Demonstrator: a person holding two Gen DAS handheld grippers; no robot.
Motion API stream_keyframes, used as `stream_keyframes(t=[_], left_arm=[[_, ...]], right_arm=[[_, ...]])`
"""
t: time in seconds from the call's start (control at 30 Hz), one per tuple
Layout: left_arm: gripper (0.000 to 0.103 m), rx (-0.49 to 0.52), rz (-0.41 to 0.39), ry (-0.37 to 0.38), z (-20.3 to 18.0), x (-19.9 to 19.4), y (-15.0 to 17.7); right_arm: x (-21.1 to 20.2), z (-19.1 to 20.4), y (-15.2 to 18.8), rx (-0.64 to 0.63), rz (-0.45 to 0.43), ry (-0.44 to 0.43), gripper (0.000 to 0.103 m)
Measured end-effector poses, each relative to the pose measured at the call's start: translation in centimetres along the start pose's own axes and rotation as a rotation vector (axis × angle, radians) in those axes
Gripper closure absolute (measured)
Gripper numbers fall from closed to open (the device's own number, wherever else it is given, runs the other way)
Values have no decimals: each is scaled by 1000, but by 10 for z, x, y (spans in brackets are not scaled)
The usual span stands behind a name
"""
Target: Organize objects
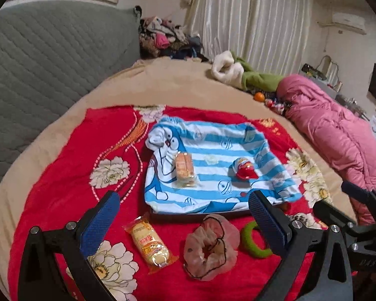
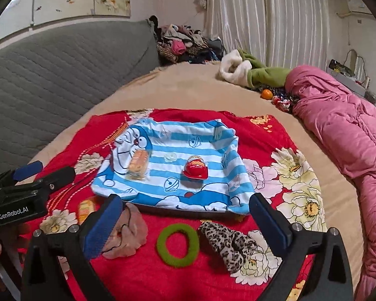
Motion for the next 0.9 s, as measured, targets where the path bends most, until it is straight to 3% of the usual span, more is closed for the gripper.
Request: stream_keyframes(t=[0.27, 0.9], left_arm=[[1, 18, -45, 19, -5, -34, 5], [1, 35, -111, 66, -11, -93, 24]], right_arm=[[-39, 10, 2, -2, -68, -32, 1], [-101, 19, 14, -56, -158, 37, 1]])
Point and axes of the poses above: each gripper's, at about its wrist camera, not at the fingertips, and x roughly the way its jaws point, z to its left, y to its underside, the point moved 6 cm from there along x, roughly the way its jaws point, and after that the axes turned 15 degrees about -x, right-handed, at the moved point
